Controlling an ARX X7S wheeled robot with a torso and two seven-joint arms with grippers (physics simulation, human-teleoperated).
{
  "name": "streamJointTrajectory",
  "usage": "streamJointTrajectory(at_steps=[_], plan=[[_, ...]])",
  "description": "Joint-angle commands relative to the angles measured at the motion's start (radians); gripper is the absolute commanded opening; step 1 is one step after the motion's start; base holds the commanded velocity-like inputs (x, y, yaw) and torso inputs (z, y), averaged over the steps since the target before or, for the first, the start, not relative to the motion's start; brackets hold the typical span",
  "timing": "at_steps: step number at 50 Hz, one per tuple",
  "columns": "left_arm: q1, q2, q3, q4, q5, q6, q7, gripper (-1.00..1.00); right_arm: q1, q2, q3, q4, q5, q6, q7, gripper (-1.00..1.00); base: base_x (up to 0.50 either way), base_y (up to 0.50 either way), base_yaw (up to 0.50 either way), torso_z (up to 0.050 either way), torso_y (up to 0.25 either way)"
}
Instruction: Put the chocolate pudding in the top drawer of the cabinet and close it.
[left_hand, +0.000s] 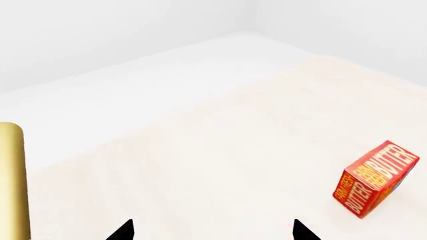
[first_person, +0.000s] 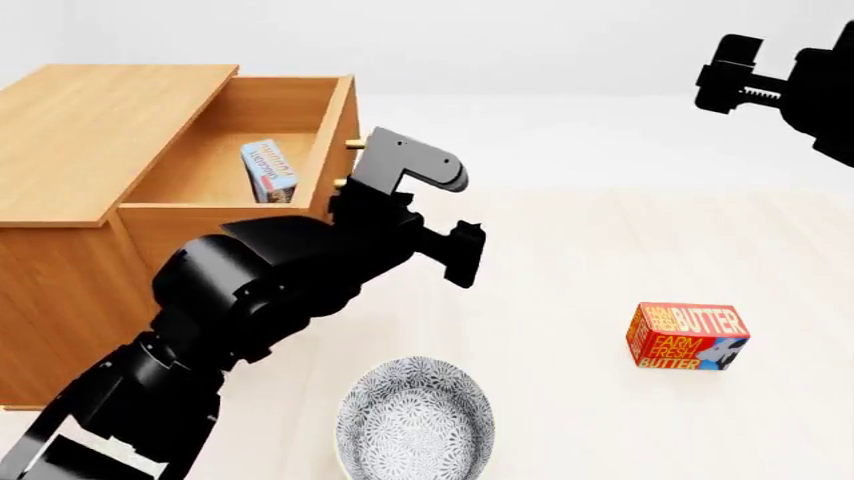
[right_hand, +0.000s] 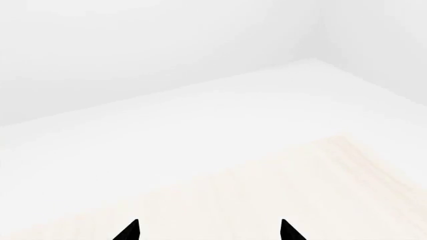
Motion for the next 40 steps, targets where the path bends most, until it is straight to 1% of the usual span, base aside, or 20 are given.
streamJointTrajectory(at_steps=[1, 11, 40], plan=[[-0.002, -0.063, -0.027, -0.014, 0.012, 0.002, -0.003, 1.00, 0.002, -0.003, 0.005, -0.001, -0.002, 0.004, 0.003, 1.00, 0.00, 0.00, 0.00, 0.000, 0.000], [0.008, -0.129, -0.051, 0.003, 0.004, -0.001, -0.010, 1.00, 0.003, -0.018, 0.010, 0.008, -0.004, 0.009, 0.001, 1.00, 0.00, 0.00, 0.00, 0.000, 0.000], [0.023, -0.263, -0.109, -0.048, 0.015, 0.024, -0.020, 1.00, -0.006, -0.060, 0.020, 0.052, -0.008, 0.018, -0.018, 1.00, 0.00, 0.00, 0.00, 0.000, 0.000]])
